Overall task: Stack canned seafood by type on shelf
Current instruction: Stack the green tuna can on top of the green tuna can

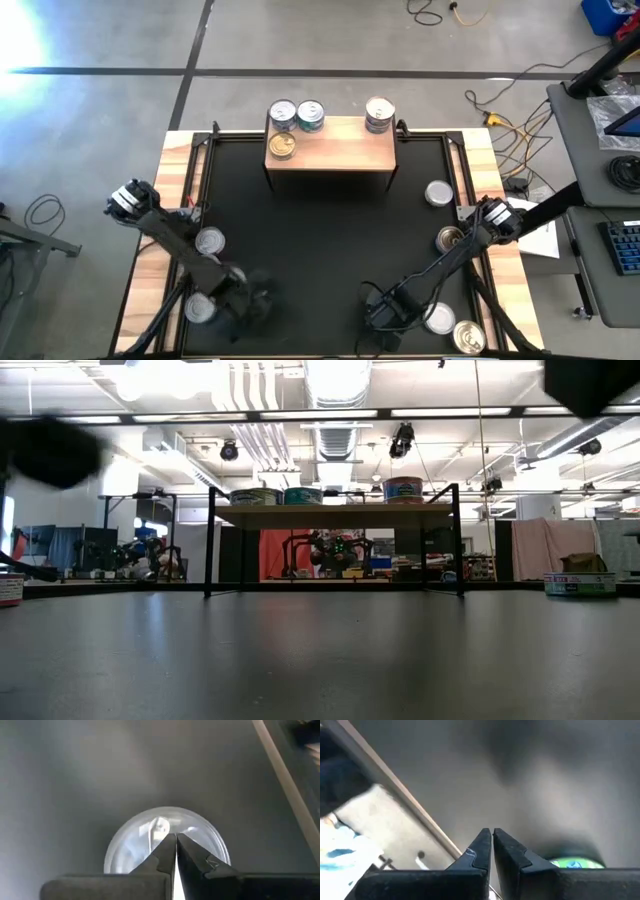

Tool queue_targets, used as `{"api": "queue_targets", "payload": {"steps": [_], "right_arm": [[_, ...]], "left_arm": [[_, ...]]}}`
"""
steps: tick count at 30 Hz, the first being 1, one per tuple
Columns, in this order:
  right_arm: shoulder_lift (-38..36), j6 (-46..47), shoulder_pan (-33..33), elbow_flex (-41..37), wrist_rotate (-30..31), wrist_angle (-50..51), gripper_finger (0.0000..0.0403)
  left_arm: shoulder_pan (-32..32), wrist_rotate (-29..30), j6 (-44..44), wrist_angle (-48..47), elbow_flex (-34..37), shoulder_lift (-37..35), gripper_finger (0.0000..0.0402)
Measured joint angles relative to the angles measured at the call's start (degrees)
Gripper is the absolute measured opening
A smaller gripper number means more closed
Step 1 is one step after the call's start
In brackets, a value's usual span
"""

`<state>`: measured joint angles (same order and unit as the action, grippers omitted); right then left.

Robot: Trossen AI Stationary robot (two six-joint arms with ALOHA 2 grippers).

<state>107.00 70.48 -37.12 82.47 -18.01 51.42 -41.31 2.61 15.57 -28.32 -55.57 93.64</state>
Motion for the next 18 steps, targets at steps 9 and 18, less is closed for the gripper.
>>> {"api": "queue_targets", "payload": {"steps": [9, 18], "right_arm": [[0.00, -4.05, 0.96, 1.10, 13.83, -3.17, 0.0012], [0.00, -3.29, 2.20, 0.22, 22.04, -7.20, 0.0012]], "left_arm": [[10.90, 20.10, -8.41, 0.20, -10.82, -3.67, 0.0000], [10.83, 5.80, -0.34, -24.20, -4.76, -8.62, 0.0000]]}}
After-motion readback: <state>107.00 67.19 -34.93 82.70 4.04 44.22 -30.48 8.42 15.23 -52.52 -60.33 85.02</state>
